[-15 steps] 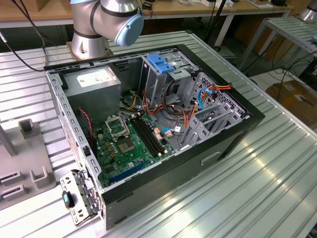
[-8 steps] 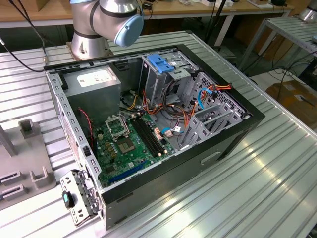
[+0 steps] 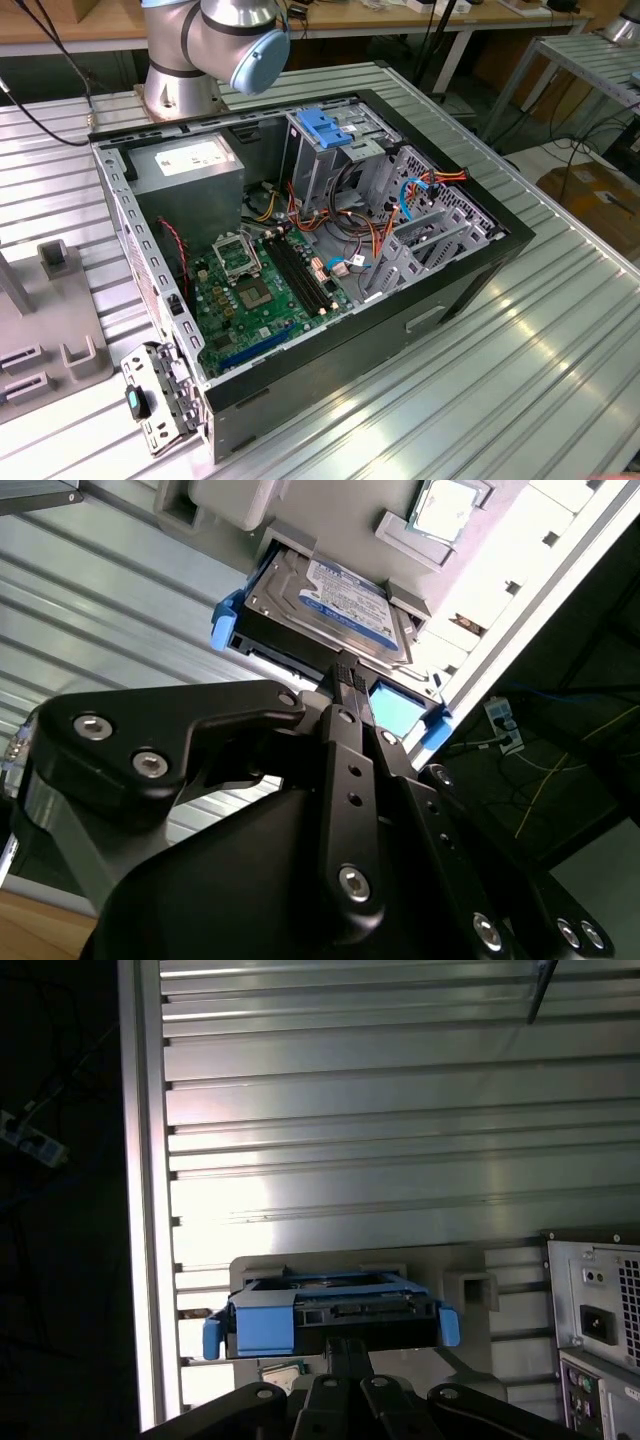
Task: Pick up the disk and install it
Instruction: 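Pick up the disk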
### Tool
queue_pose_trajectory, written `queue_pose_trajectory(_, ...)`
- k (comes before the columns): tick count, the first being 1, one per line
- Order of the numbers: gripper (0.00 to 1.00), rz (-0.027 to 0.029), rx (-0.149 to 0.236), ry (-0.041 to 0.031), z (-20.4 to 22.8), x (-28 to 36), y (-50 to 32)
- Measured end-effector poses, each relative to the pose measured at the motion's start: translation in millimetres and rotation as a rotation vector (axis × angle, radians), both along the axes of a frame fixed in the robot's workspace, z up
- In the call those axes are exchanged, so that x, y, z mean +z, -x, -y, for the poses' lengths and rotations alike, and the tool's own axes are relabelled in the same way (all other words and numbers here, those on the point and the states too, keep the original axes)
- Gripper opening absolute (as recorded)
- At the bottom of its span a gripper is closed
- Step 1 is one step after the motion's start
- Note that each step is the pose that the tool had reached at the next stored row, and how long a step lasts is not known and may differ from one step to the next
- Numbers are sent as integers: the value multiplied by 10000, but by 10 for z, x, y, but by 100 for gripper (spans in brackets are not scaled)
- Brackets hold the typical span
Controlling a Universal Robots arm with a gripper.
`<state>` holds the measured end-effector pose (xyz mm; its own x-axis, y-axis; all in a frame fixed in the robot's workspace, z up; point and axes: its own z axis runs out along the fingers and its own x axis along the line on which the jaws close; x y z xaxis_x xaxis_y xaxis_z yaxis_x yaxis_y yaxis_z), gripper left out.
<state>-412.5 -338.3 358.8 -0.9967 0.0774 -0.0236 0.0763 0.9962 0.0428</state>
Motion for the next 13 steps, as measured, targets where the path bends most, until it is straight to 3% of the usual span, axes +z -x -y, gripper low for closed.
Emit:
queue_pose_trajectory(7, 11, 1, 6, 1, 0, -5, 0)
queue_pose_trajectory(13, 11, 1, 580, 0, 0, -6, 0)
